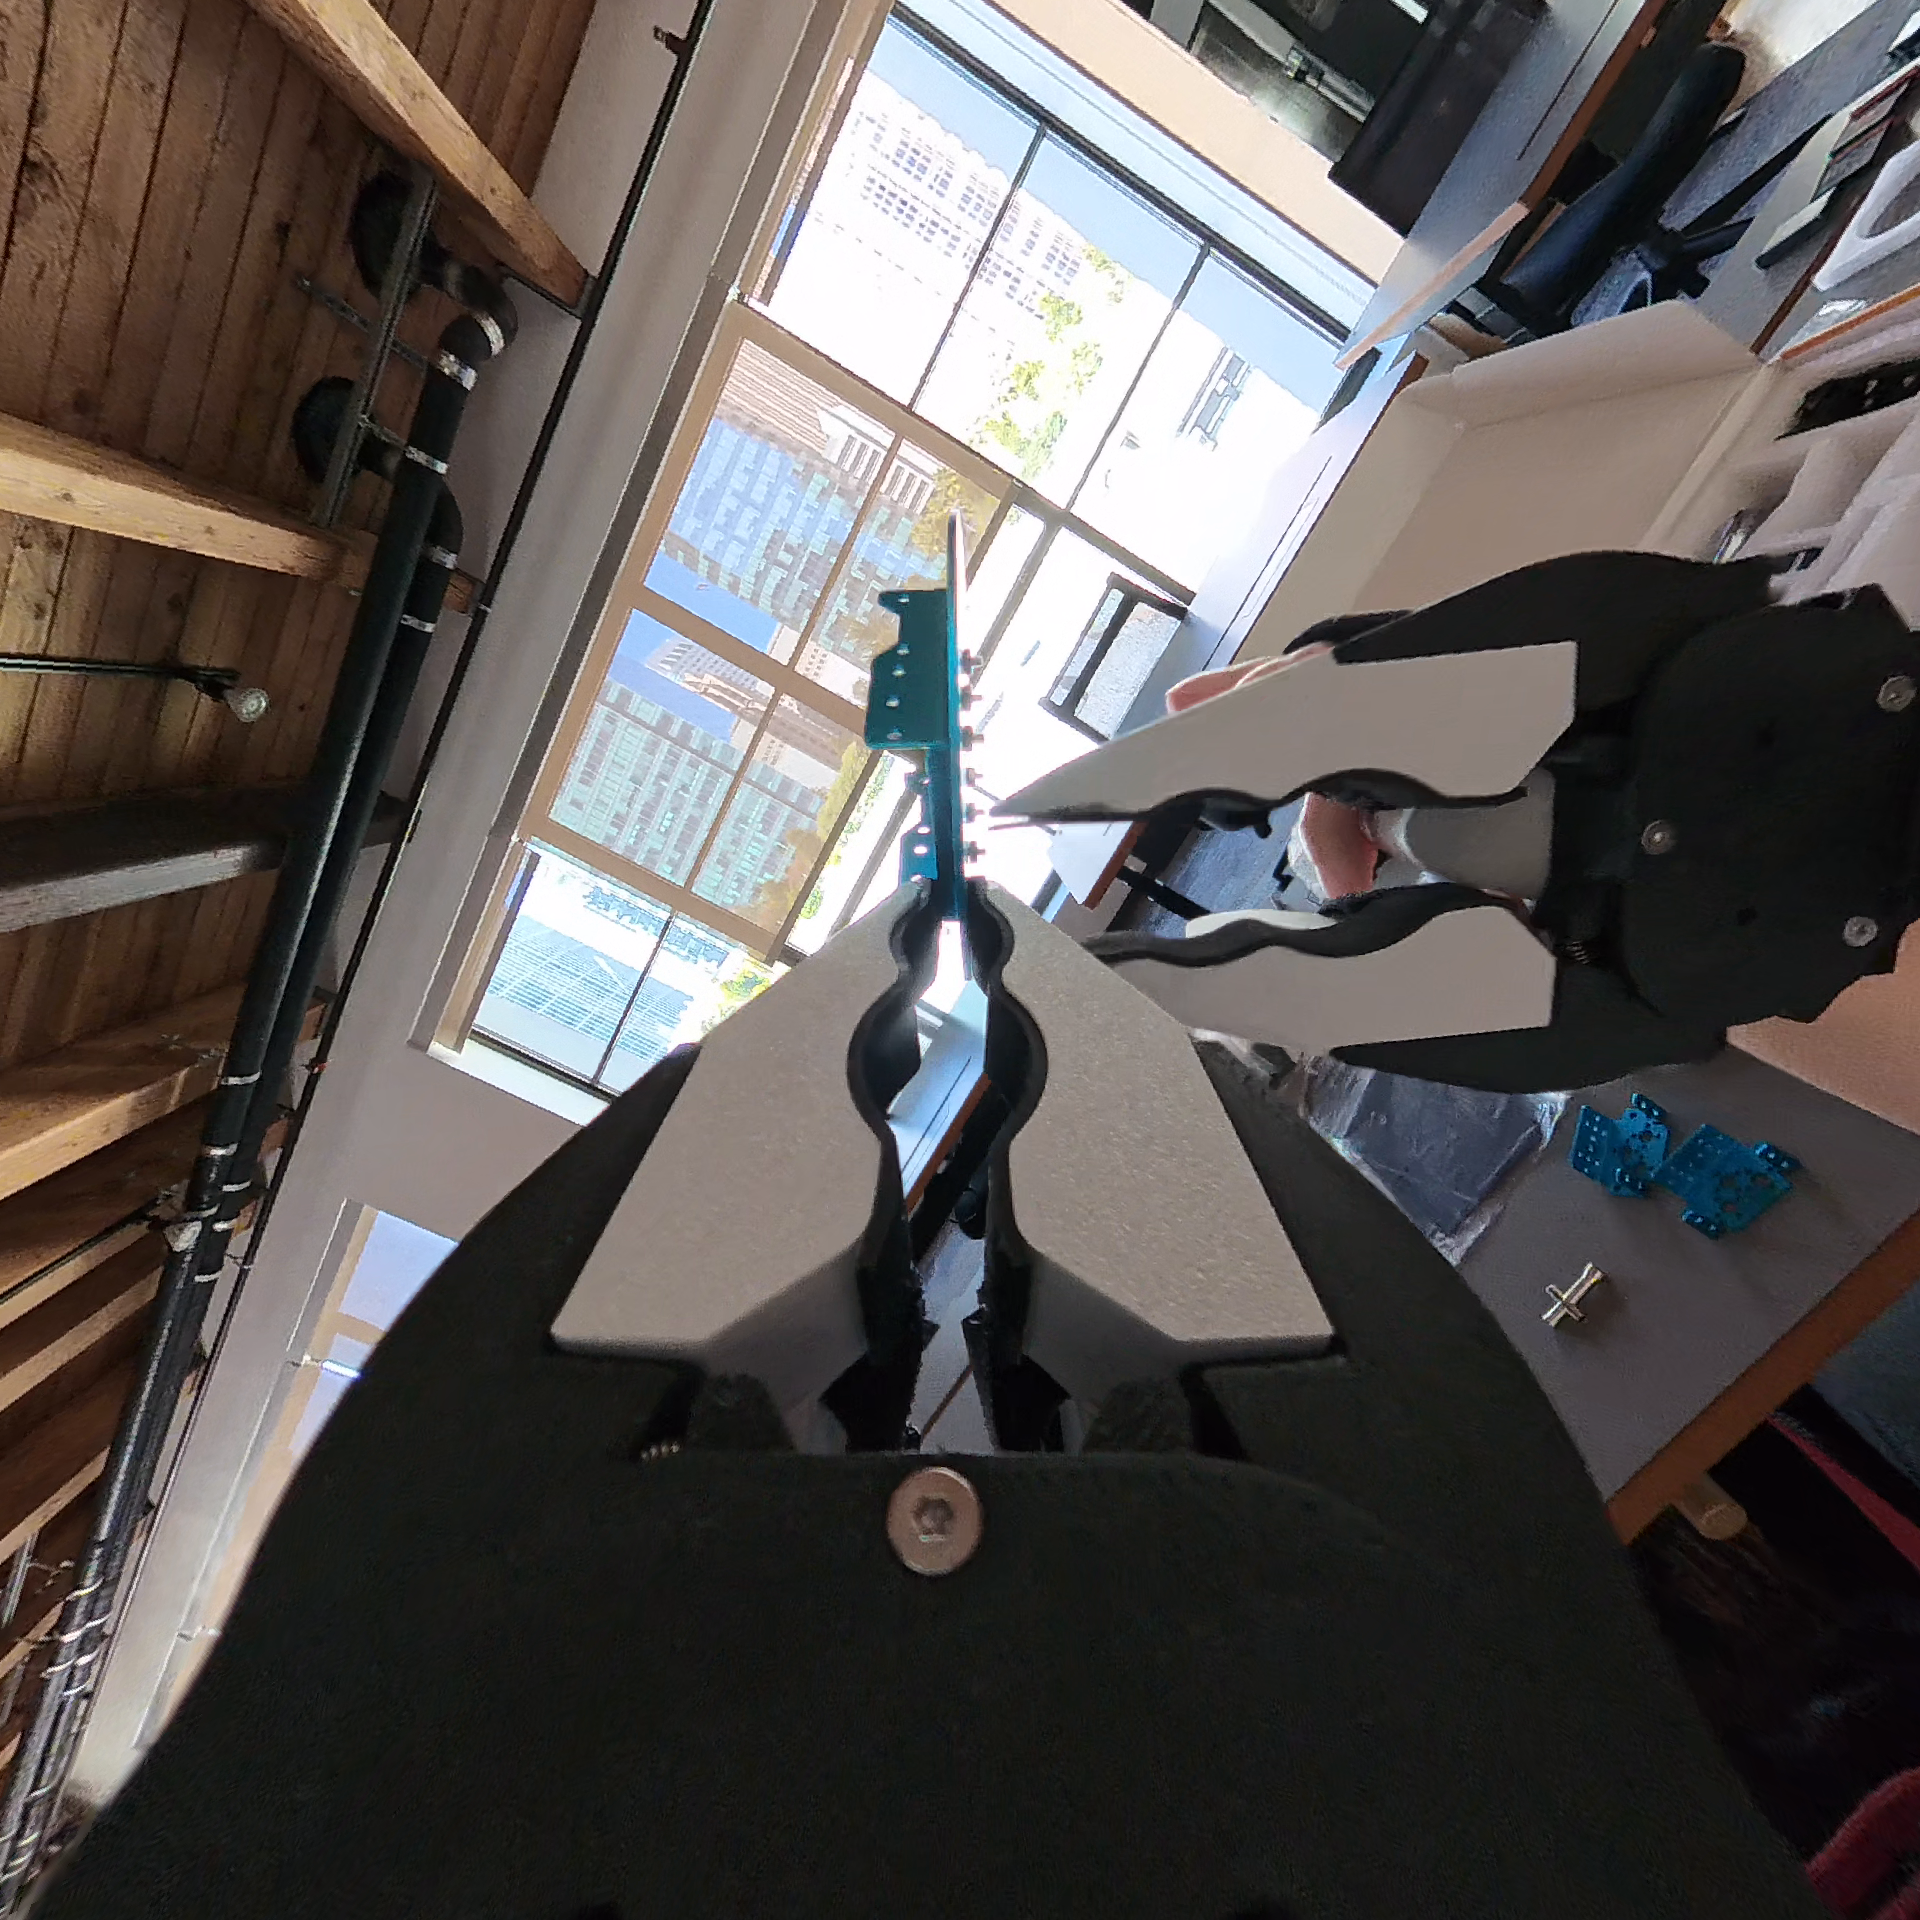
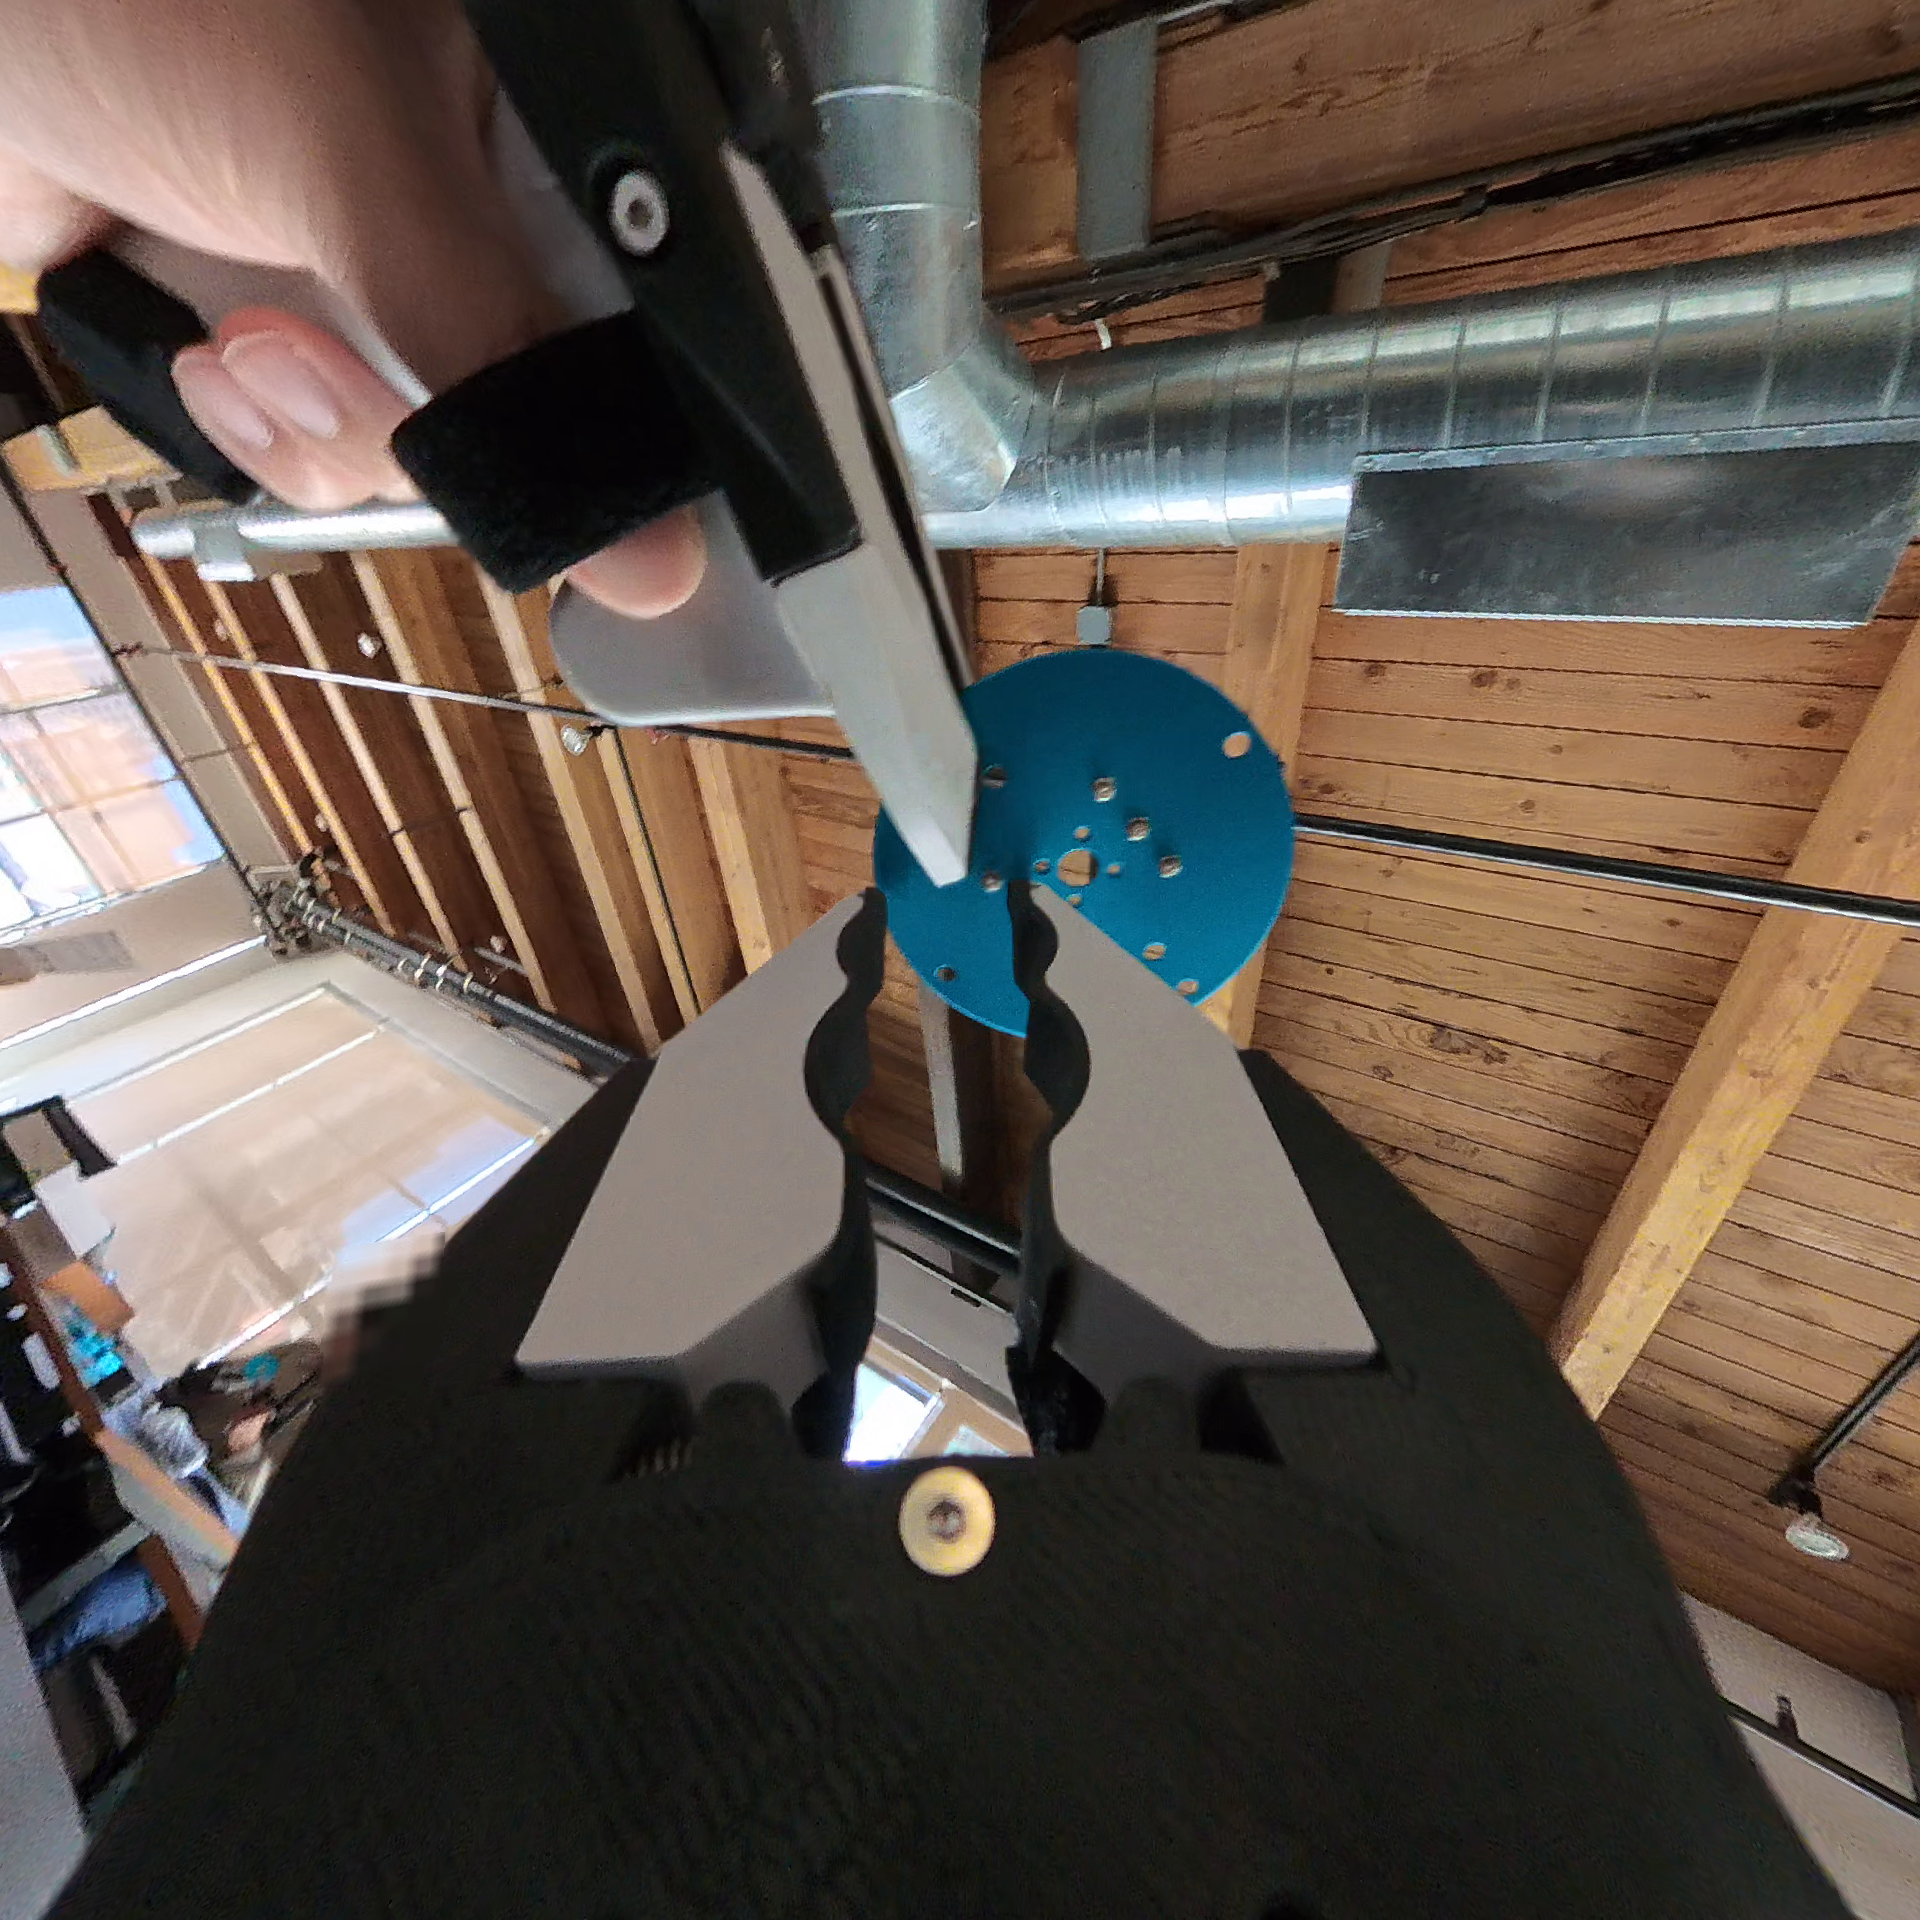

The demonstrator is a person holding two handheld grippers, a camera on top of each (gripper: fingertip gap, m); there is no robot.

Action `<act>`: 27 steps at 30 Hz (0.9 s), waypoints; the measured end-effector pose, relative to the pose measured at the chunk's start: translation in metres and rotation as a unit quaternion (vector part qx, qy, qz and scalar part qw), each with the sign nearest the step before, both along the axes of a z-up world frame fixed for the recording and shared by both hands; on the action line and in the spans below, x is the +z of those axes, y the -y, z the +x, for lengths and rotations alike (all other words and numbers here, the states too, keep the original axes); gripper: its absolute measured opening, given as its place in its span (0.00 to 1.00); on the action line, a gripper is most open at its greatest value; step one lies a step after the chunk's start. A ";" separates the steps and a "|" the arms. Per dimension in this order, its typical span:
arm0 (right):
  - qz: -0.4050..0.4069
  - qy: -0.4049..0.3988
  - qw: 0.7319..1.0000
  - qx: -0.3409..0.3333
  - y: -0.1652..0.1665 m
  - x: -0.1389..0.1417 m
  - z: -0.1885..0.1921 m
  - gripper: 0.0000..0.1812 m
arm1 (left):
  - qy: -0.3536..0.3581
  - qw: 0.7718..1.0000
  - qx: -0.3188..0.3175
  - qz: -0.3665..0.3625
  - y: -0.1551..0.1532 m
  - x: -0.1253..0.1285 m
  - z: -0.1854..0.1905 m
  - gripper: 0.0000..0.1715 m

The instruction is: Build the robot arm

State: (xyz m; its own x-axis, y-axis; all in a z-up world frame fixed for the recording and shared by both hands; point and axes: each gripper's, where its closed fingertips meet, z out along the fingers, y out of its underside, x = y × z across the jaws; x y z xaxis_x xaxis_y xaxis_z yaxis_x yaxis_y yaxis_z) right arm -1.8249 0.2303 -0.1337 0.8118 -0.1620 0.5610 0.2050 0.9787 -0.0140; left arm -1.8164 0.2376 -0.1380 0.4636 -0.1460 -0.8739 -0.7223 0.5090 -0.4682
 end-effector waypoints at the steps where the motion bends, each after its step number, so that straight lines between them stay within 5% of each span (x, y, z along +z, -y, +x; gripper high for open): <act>1: 0.008 -0.003 1.000 0.002 0.004 0.001 0.001 0.13 | -0.003 1.000 0.001 0.002 0.000 0.000 0.000 0.02; 9: -0.037 0.027 0.999 0.006 -0.005 -0.001 -0.008 0.11 | -0.015 0.999 0.003 0.028 0.011 0.009 0.004 0.02; 15: 0.023 -0.020 0.999 0.030 0.024 0.006 0.008 0.15 | -0.034 0.999 0.014 0.038 0.011 0.007 0.004 0.02; 24: -0.033 -0.001 0.999 0.003 0.001 0.004 -0.003 0.15 | -0.033 0.998 0.014 0.042 0.014 0.008 0.005 0.02; 27: 0.028 -0.021 0.999 0.015 0.021 0.003 0.005 0.14 | -0.032 0.999 0.014 0.039 0.014 0.008 0.005 0.02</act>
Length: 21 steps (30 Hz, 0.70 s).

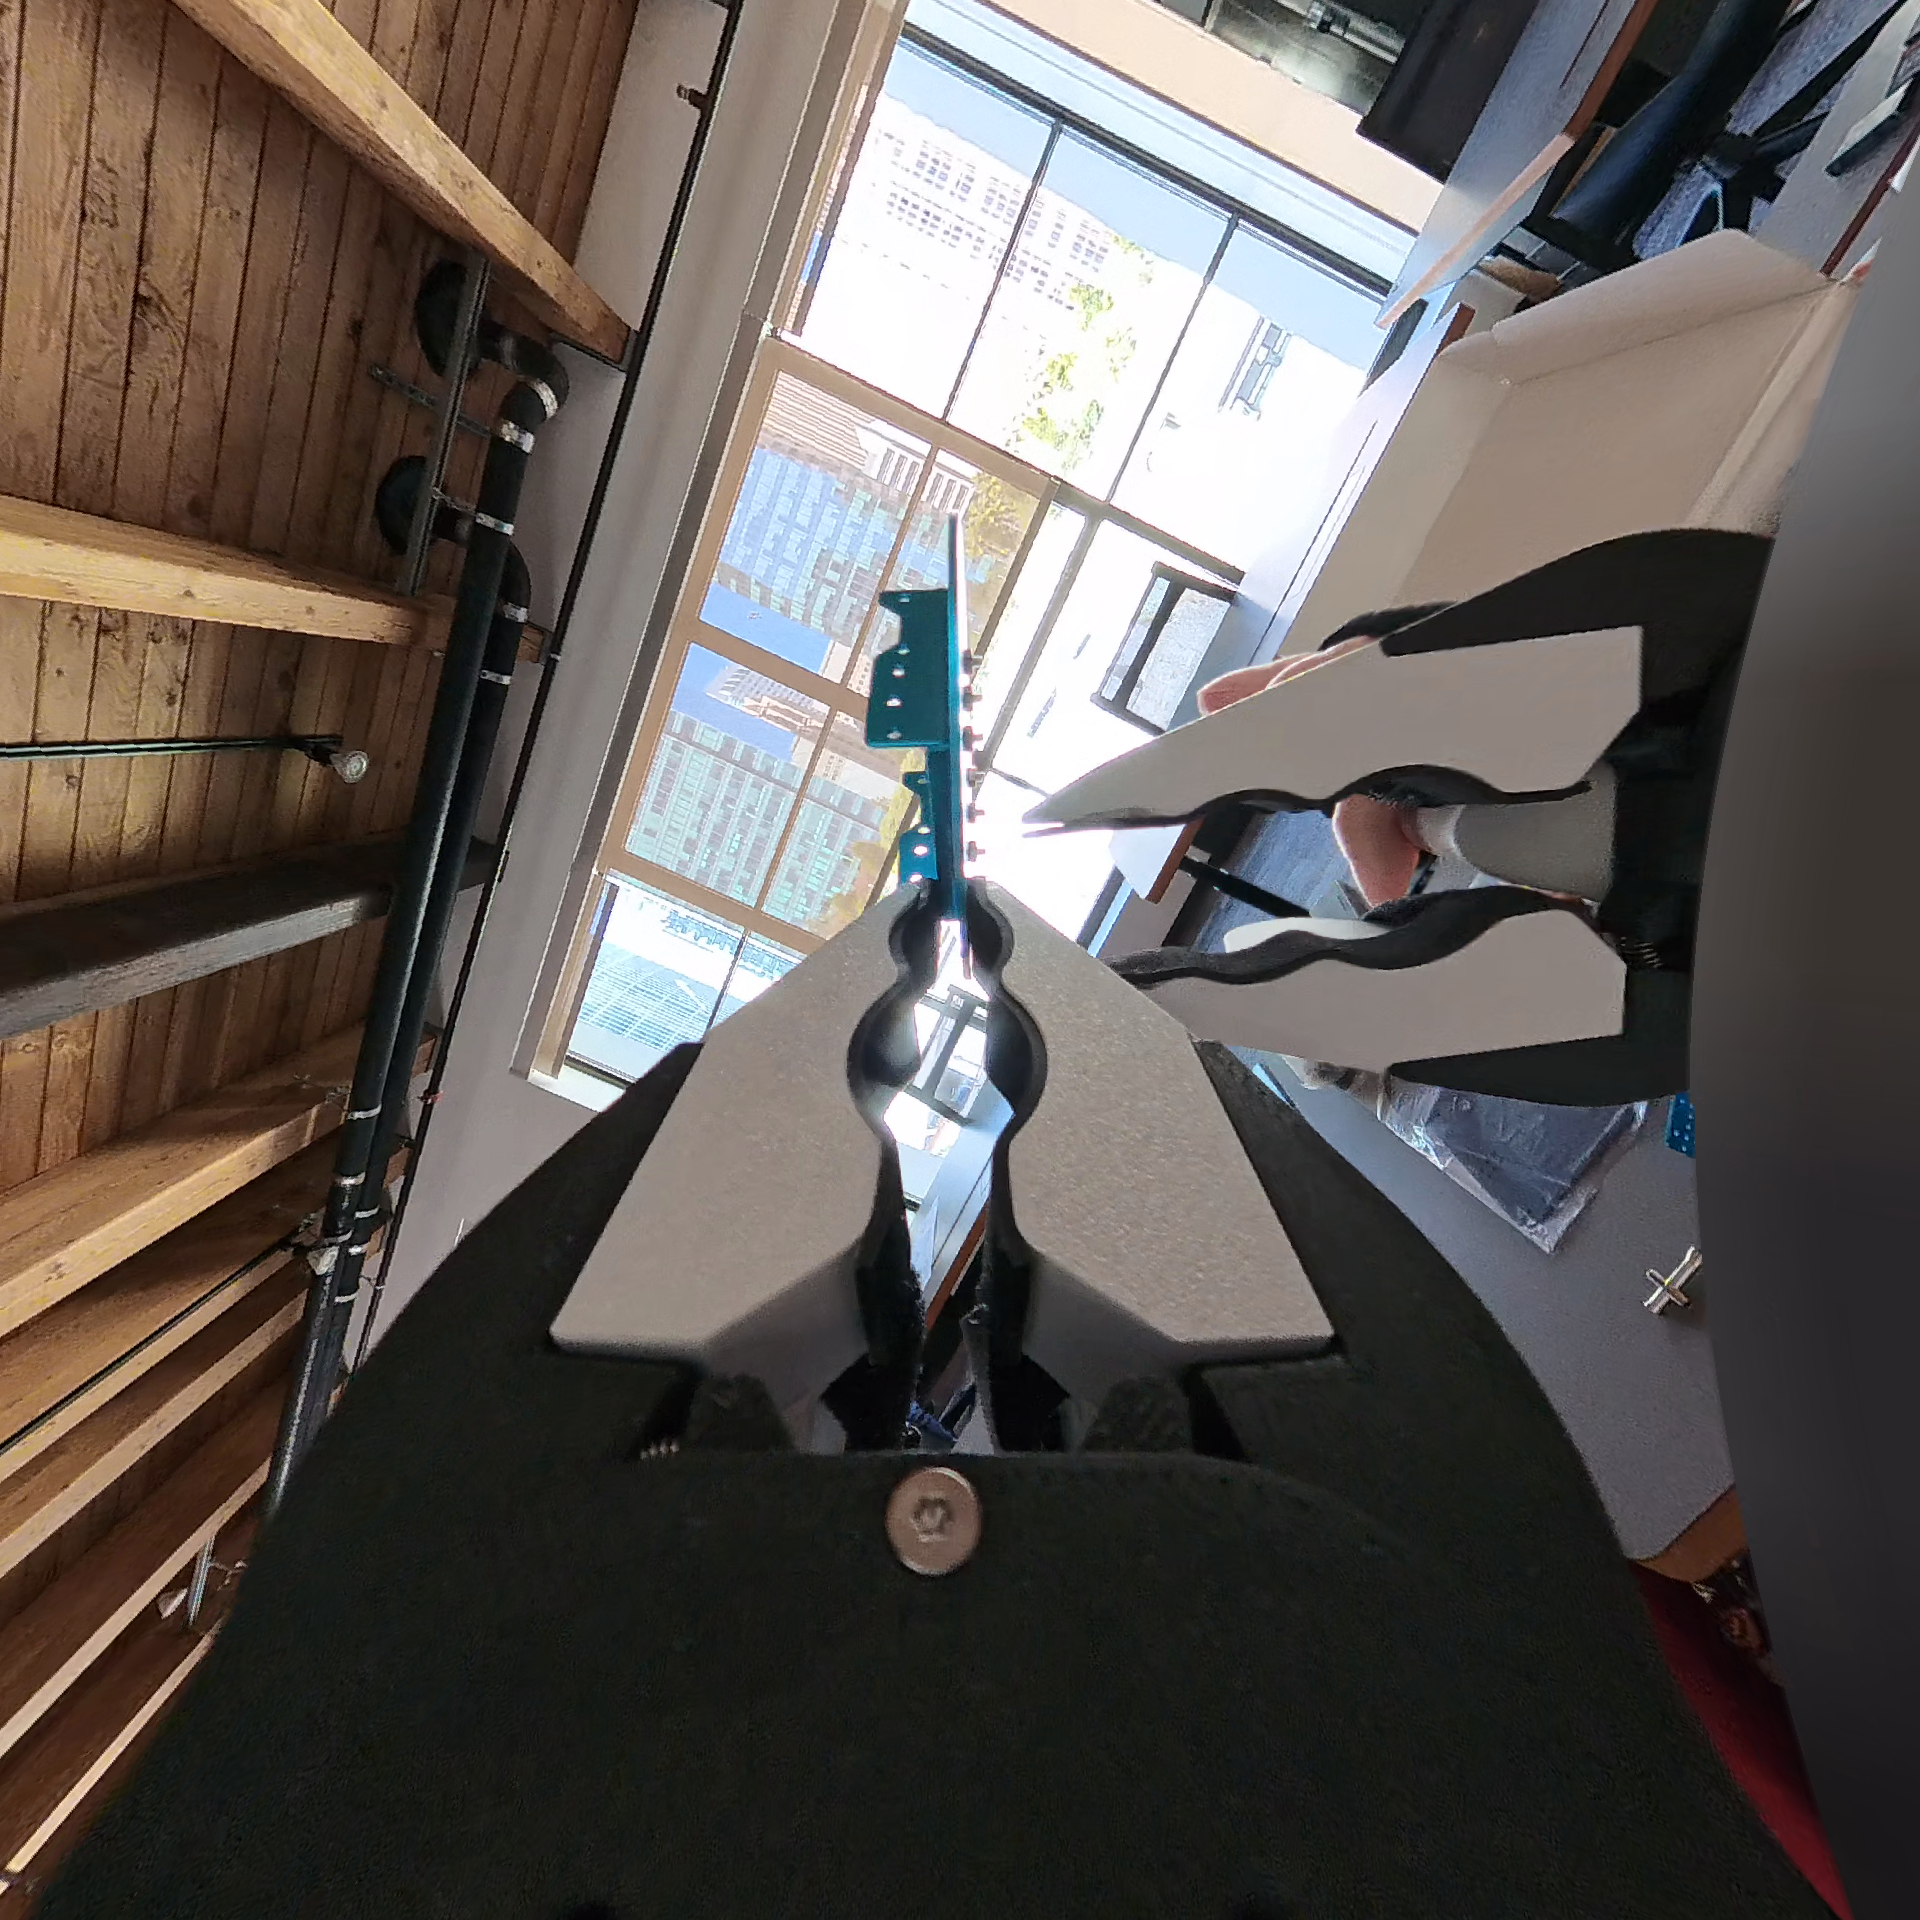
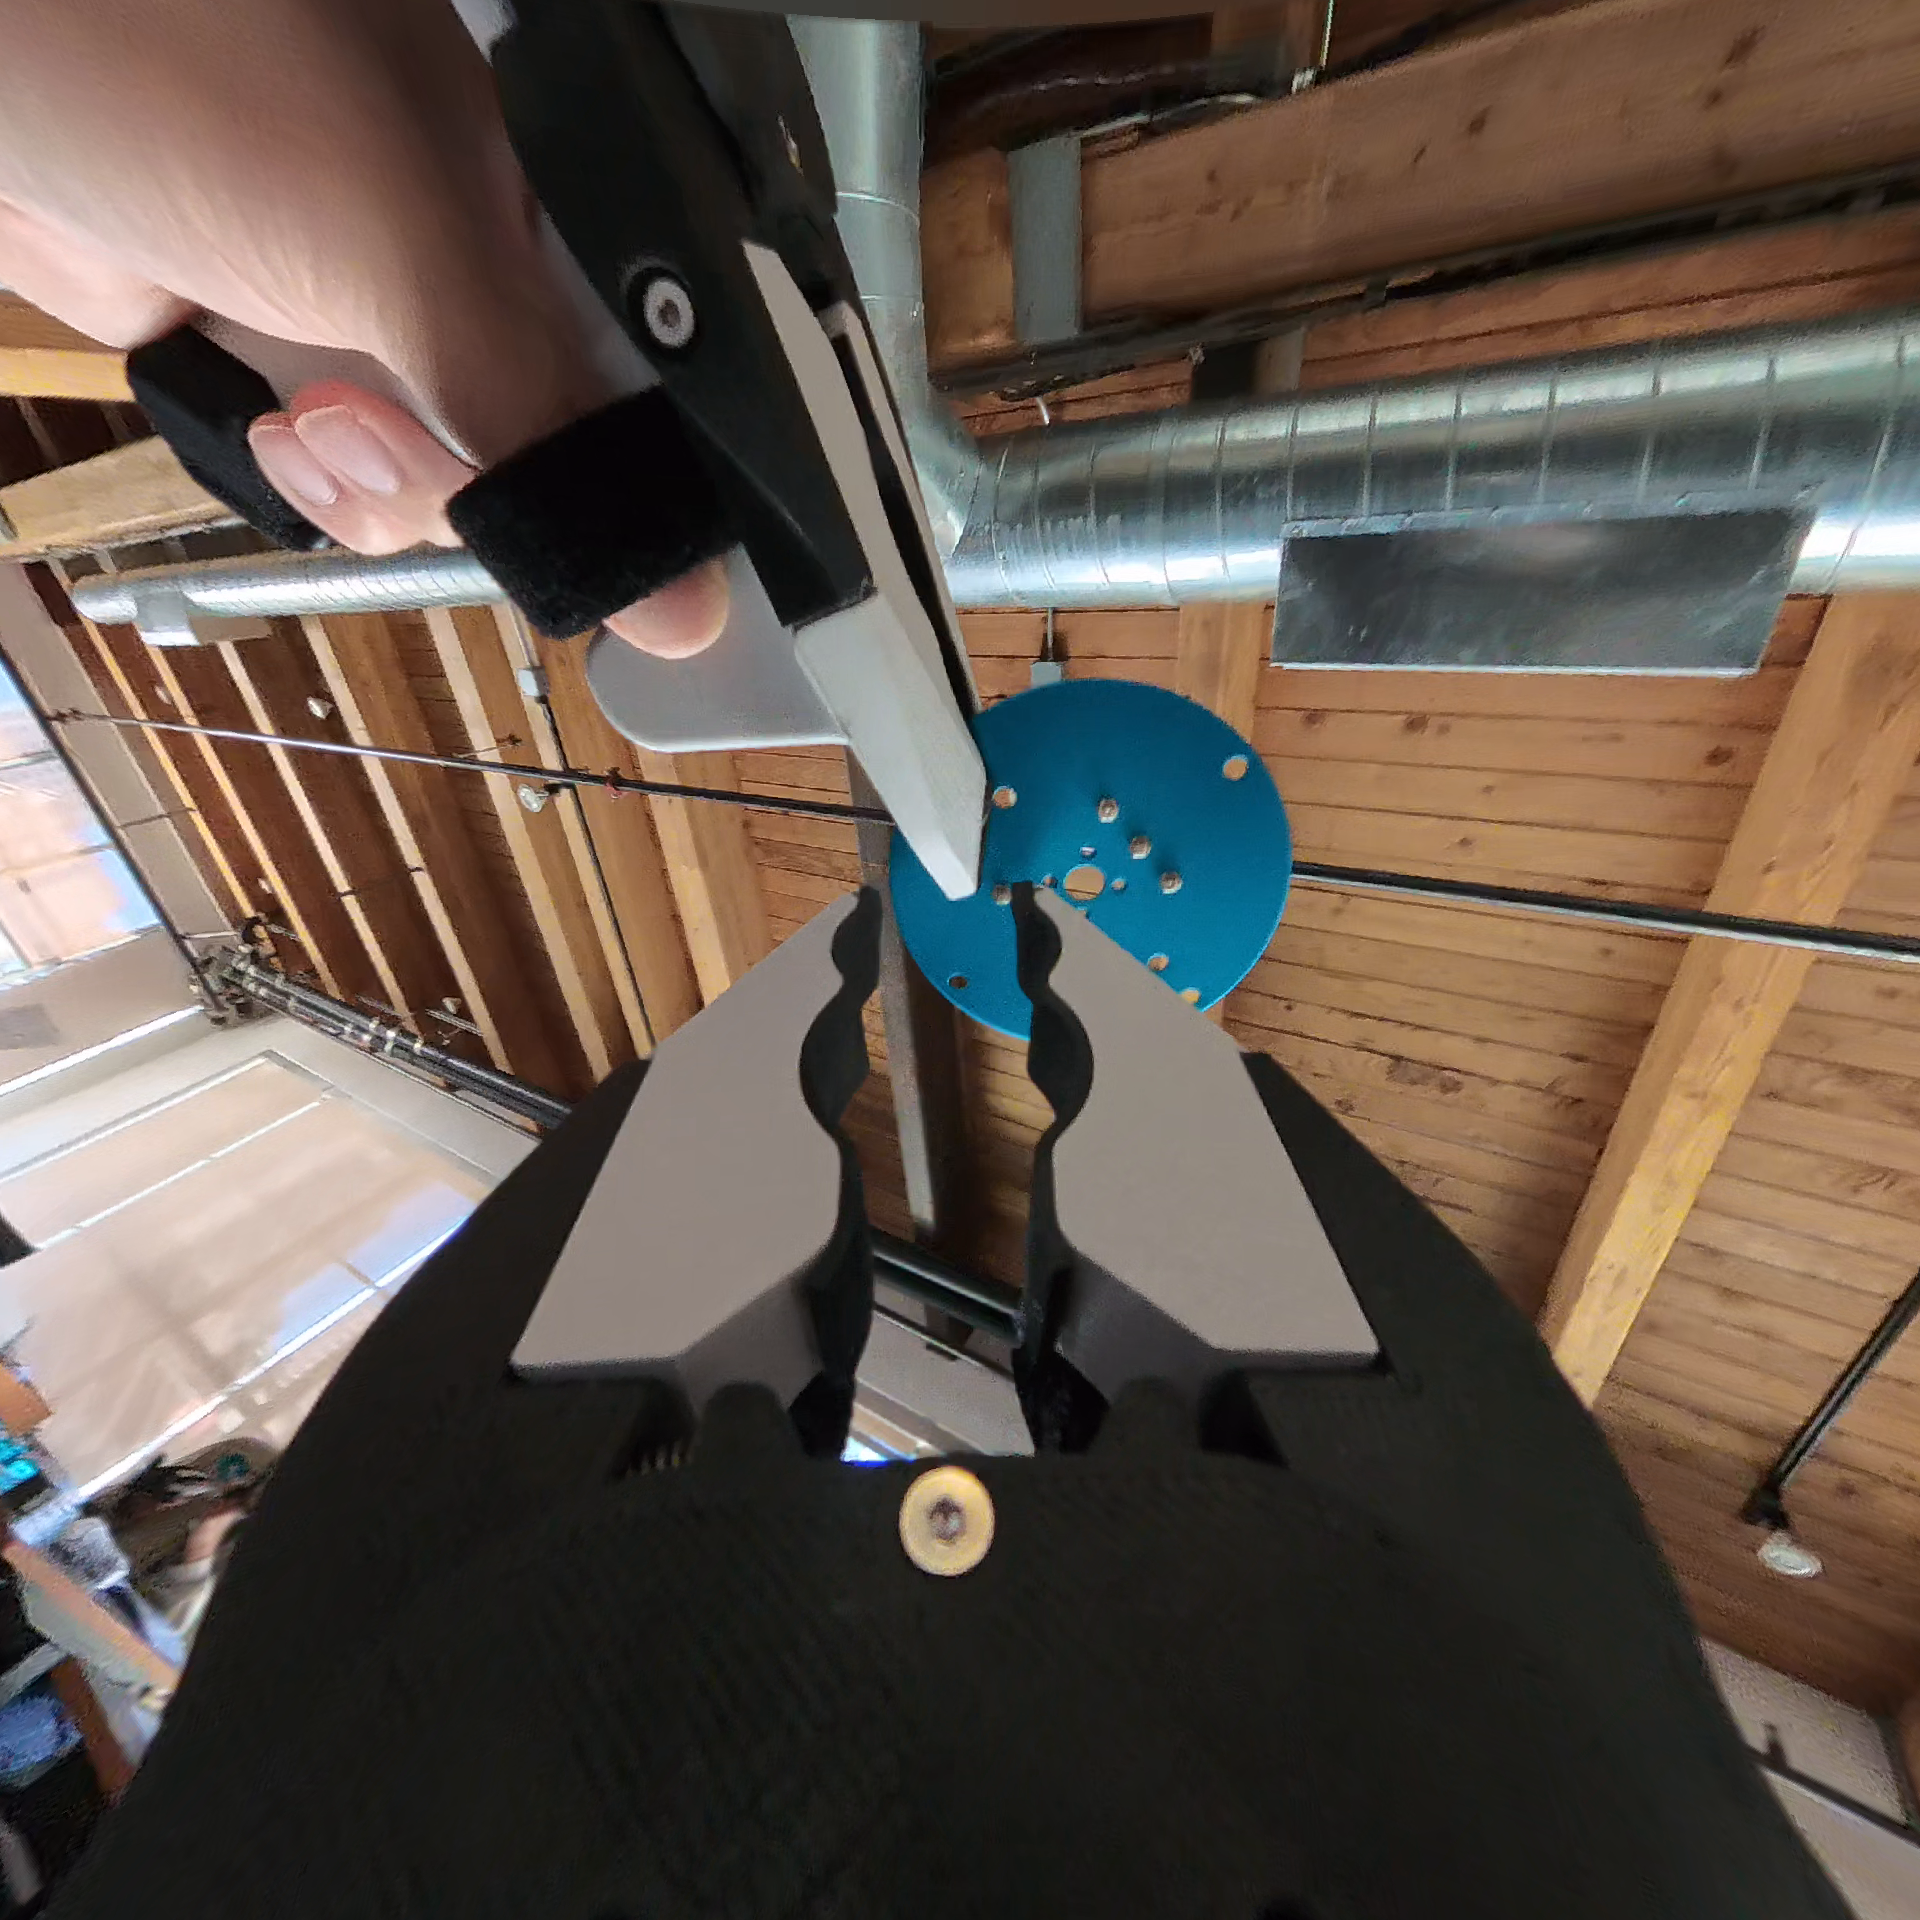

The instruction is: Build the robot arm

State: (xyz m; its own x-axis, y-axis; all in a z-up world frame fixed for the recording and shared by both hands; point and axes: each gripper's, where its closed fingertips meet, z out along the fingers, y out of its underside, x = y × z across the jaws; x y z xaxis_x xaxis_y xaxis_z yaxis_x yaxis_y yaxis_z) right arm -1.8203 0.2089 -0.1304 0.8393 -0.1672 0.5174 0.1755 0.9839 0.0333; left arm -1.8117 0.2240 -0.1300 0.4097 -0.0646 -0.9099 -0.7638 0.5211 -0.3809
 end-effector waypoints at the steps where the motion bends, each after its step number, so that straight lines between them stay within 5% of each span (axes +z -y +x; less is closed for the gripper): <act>1: 0.005 0.002 1.000 -0.008 0.001 0.000 -0.001 0.14 | -0.001 1.000 0.001 -0.001 0.000 0.000 0.000 0.02; 21: -0.028 0.010 0.999 -0.024 -0.008 0.003 -0.007 0.16 | -0.002 1.000 0.005 -0.004 -0.002 -0.003 0.000 0.02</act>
